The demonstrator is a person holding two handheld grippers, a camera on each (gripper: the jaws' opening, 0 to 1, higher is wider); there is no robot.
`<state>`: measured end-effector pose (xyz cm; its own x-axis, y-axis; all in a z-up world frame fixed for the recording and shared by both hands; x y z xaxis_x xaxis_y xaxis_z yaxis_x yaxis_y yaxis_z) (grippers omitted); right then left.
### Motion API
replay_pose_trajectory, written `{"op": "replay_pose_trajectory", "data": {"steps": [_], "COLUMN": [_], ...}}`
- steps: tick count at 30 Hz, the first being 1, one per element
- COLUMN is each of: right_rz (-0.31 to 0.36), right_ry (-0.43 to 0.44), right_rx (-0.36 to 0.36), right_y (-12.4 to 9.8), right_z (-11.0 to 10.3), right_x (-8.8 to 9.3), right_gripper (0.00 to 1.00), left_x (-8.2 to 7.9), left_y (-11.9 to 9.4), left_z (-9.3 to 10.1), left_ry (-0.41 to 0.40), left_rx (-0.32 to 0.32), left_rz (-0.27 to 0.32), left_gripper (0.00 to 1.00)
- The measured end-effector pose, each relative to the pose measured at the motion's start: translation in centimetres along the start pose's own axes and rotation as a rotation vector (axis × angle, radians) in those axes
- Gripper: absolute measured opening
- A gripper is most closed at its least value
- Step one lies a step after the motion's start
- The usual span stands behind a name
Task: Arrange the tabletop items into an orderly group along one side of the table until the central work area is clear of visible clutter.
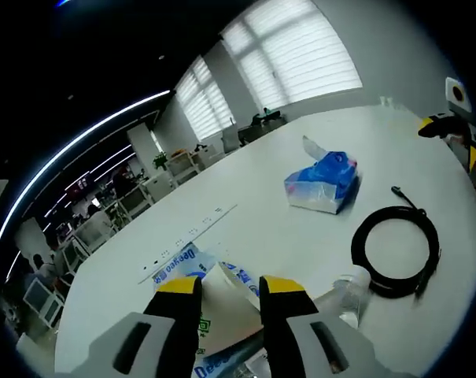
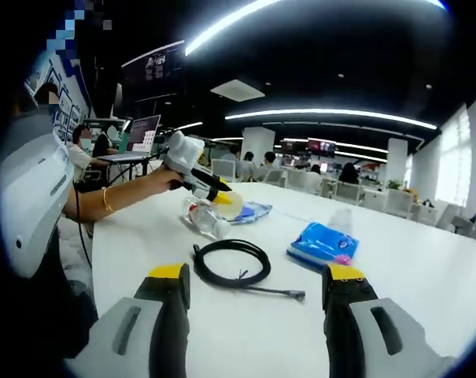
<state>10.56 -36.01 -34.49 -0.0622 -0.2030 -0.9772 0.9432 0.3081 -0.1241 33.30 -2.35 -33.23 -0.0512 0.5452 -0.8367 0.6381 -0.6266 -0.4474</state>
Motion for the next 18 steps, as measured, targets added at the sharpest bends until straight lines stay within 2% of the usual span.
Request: {"op": "replay_pose_trajectory", "data": {"steps": [2, 7, 13, 18], "right_rz": [-0.003, 0.002, 0.022, 0.022], "right_ry": [0.006, 0.018, 0.018, 0.018], "right_rx": [0.018, 0.03, 0.055, 0.057], "right_y": [-0.3, -1.0, -1.6, -1.8], "right_z": [0.3, 0.9, 1.4, 1.4], "right_x": [0.2, 0.3, -0.1, 0.1], "right_gripper": [0.65, 0.61, 0.59, 0.57], "left_x": [0.0, 0.0, -0.4, -0.6], "left_y": [-0.1, -0.4, -1.6, -2.2], "left_z": [-0.2, -0.3, -0.6, -1.2], "left_ry": [-0.047, -0.076, -0.003, -0.007], "left_rx": [0.002, 0.017, -0.026, -0.029], "left_rz": [0.032, 0.037, 0.026, 0.027], "left_gripper": [0.23, 0.18, 0.06, 0.04]}}
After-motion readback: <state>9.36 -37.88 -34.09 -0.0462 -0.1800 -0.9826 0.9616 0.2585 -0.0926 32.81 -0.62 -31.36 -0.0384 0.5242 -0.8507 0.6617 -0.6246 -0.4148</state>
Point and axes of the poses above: the point that each gripper's makers call its tool centre point, and the gripper's own axes: y roughly forward along the fingers, z roughly to its right, x roughly out of its underside, the point moved 10 cm from there along -y, roughly backward along the fingers, and after that the axes turned 13 degrees about x, right-handed, at the moved point
